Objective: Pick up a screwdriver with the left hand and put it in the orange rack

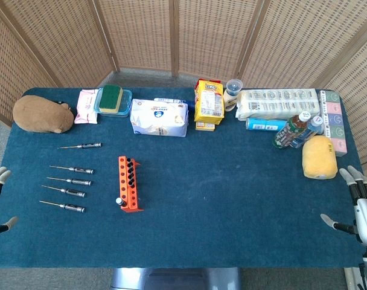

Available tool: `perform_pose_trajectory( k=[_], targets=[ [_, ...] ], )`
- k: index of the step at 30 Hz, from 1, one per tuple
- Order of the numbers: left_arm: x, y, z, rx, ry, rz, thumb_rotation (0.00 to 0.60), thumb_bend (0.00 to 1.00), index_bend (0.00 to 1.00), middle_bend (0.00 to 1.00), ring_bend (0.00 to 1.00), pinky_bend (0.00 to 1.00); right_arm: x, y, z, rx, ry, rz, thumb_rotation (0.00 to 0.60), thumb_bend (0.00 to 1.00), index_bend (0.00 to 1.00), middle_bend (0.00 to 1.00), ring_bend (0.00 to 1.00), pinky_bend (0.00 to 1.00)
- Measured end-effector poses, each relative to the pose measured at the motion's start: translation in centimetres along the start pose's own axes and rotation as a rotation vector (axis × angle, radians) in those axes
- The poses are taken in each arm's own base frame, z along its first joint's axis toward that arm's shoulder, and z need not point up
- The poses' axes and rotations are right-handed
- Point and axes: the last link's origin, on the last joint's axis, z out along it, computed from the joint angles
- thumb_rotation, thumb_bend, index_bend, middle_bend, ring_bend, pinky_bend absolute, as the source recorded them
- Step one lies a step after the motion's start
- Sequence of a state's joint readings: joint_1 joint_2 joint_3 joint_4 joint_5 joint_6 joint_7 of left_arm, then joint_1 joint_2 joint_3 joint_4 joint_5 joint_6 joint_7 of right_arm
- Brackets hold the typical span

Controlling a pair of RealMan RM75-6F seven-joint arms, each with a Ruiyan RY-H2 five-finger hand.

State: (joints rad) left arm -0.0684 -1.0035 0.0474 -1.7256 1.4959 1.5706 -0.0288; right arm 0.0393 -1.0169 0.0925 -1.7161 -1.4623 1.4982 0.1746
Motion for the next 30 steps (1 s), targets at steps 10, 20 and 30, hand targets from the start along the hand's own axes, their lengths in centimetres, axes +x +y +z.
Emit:
perform_pose_trajectory(
  k=[10,20,30],
  targets=[
    [-0.6,0.3,0.5,-0.019,-0.026,-0.004,0.6,0.15,0.0,0.37,0.26,0.26,0.1,-0.2,-0.2,0.006,0.002,0.008,0.6,0.01,0.04,0.02,0.02,0.0],
    [-5.6,2.3,2.7,-0.118,-0.158,0.009,0.6,0.16,0.44,0.99,0.9,0.98,0.1,0.0,-0.2,0.006,-0.008,0.022,0.6,0.01,0.04,0.02,0.02,0.0],
    [-9.5,5.1,4.9,-0.121,-0.201,0.069,0.6,0.22,0.47,1.0,0.91,0.98,0.7,0.3,-0.3,0.003,0.002,0.051,0.6,0.01,0.04,0.02,0.02,0.0]
  ],
)
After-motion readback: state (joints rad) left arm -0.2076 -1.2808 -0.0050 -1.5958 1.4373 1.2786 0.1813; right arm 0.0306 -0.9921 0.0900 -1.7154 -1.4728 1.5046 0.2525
